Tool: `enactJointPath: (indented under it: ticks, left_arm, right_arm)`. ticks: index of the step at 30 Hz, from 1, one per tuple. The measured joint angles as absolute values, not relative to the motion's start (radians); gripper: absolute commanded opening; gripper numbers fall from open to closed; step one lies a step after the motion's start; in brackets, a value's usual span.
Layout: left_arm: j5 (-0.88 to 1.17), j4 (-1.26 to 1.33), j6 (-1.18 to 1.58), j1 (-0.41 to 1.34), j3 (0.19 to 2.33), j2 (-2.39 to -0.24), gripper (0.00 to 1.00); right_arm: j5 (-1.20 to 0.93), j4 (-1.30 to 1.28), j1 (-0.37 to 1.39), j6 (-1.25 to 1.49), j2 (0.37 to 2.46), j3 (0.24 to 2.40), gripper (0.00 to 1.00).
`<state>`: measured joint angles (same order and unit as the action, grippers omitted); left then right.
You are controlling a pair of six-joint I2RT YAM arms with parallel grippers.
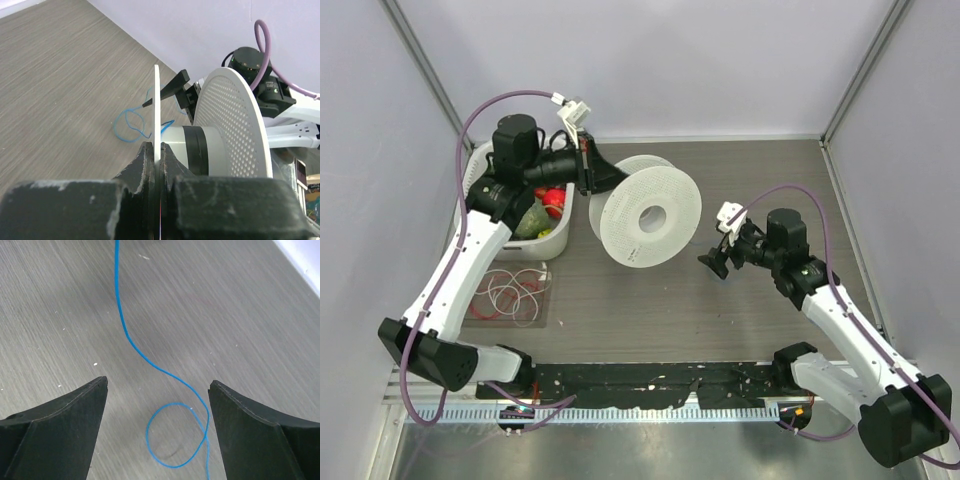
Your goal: Wrap the cables
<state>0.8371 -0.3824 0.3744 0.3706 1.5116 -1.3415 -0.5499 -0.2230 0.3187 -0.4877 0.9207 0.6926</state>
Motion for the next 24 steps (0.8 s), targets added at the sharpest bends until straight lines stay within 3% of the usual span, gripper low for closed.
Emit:
enactJointPath:
  ticks: [12,16,19,24]
  left_arm:
    - [0.82,-0.316,0.518,0.371,1.524,-1.345,0.0]
    - [0.822,-0.261,0.58,0.371,1.518,-1.345,0.0]
    - [0.812,-0.227,0.619,0.365,1.508,-1.344,0.0]
    - [0.746,-0.204,0.656,0.316,1.504,-1.34,0.0]
  right_arm:
    - [-0.624,-0.01,0.319,-0.548,1.008,0.641,0.72]
    - [-0.635,0.028,0.319,-0.553,1.067,0.64,0.51]
    - [-0.638,0.036,0.322,-0.553,1.086,0.64,0.3]
    - [-0.641,0.013,0.322,-0.569,1.078,0.639,0.05]
